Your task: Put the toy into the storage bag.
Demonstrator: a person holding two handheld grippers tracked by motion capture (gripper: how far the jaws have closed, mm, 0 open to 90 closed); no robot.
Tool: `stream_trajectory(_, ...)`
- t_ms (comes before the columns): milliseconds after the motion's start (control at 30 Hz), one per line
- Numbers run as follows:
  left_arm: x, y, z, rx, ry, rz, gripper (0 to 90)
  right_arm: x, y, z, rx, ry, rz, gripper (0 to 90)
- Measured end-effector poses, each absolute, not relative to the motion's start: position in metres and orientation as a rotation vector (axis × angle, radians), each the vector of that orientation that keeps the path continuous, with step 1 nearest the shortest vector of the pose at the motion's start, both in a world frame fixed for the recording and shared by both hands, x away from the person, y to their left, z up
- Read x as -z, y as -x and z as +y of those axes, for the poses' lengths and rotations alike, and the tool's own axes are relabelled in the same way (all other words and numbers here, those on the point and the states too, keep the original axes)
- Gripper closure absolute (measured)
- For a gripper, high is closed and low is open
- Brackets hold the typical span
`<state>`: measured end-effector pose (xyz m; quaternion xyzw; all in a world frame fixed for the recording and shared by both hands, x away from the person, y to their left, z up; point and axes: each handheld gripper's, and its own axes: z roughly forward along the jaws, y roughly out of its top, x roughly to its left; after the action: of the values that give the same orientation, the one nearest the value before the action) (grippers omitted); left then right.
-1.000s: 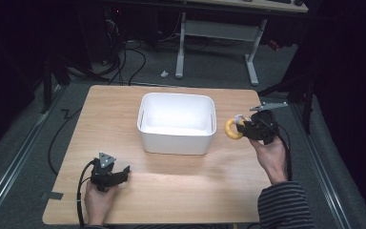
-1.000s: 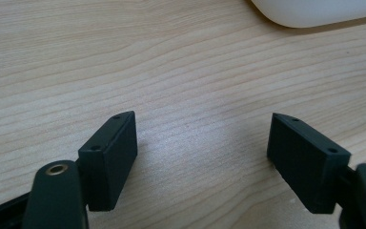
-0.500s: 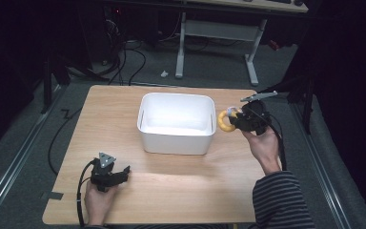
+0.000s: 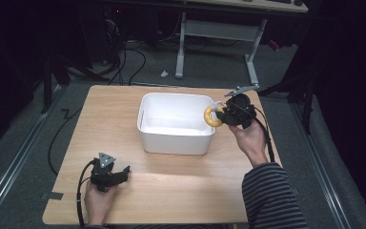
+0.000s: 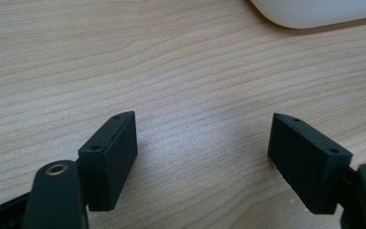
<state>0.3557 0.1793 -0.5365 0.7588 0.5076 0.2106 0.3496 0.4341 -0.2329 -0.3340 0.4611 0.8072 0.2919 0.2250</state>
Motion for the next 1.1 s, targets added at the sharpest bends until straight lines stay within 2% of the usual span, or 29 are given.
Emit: stream_trajectory(1100,0.536,-0.356,0.180,-0.539,-1.961,1.316,25.5,0.362,-0.453,-0.161,-0.730,-1.159,2.413,67.3)
